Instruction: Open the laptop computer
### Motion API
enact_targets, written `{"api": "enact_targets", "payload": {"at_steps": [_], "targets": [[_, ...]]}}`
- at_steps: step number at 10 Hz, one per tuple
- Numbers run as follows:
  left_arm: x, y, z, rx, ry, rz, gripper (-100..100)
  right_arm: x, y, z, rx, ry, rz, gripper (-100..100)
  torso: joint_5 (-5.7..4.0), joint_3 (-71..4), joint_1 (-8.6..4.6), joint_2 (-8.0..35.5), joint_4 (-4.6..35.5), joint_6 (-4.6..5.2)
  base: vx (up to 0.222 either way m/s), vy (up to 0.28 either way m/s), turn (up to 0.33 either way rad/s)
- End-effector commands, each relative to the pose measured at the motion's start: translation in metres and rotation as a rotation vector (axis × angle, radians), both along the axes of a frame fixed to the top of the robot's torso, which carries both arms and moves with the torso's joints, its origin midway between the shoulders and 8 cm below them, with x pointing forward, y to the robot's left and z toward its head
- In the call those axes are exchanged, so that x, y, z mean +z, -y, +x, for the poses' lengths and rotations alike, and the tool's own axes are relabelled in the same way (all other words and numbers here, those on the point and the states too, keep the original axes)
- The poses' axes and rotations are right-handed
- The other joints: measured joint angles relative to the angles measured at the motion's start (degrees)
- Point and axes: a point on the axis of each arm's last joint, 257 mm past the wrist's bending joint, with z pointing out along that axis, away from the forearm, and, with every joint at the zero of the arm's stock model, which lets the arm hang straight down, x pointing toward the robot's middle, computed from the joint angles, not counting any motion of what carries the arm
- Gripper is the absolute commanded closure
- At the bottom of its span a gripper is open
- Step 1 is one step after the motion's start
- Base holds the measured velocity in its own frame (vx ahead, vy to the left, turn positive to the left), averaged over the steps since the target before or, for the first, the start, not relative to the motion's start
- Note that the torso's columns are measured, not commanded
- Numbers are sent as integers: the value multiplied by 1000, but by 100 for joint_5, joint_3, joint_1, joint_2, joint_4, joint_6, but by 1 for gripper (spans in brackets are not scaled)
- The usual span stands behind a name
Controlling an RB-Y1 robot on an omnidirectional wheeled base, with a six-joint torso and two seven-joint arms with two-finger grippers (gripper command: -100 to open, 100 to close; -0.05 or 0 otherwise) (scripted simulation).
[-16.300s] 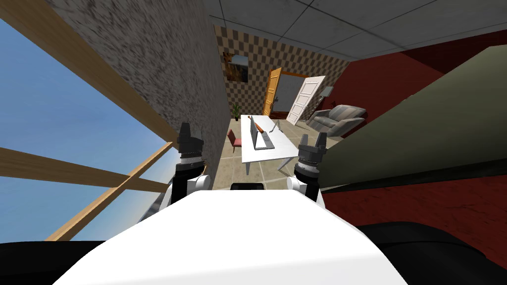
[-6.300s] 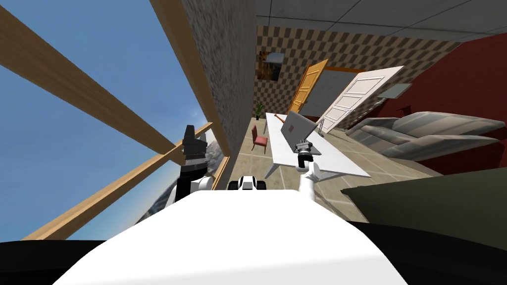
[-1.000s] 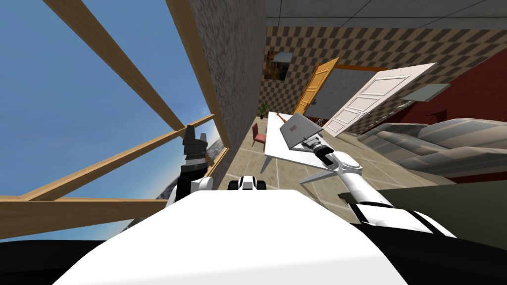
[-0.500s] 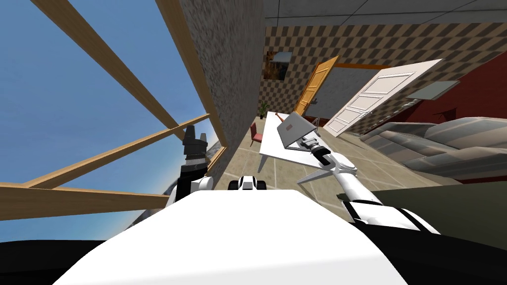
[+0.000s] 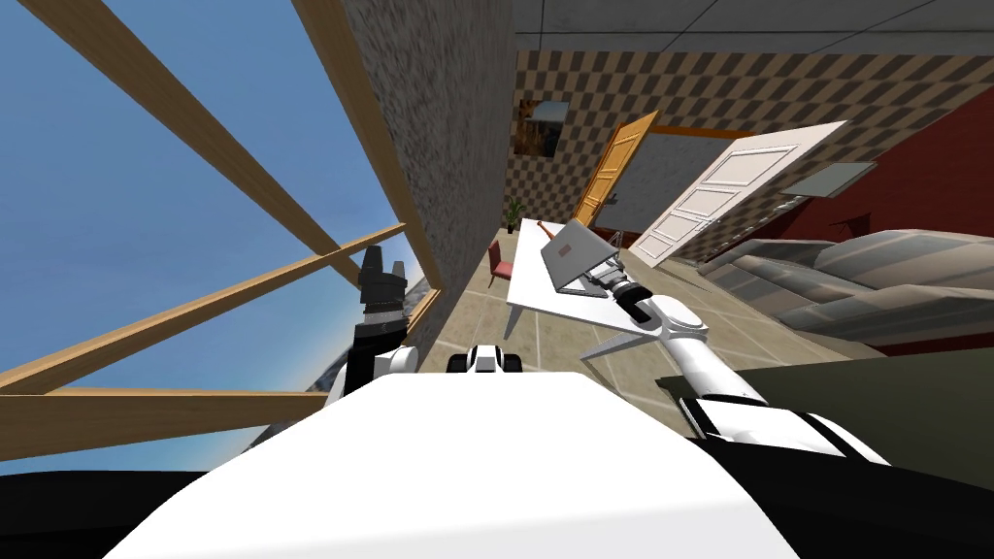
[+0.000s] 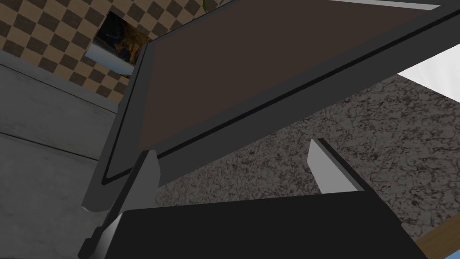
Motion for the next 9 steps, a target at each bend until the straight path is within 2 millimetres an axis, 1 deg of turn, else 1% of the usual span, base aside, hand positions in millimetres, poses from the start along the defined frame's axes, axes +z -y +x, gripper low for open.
{"api": "enact_targets", "payload": {"at_steps": [1, 6, 9], "targets": [[0, 0, 0, 0, 0, 0, 0, 10, -1, 1, 10, 2, -113, -100, 3, 0, 2, 1, 2, -1, 26, -14, -32], [0, 0, 0, 0, 0, 0, 0, 23, -5, 1, 25, 7, -313, -100, 3, -2, 5, -2, 1, -1, 25, -11, -33], [0, 0, 0, 0, 0, 0, 0, 35, -8, 1, 37, 14, -476, -100, 5, -5, 5, -6, 1, -4, 32, -12, -43]]}}
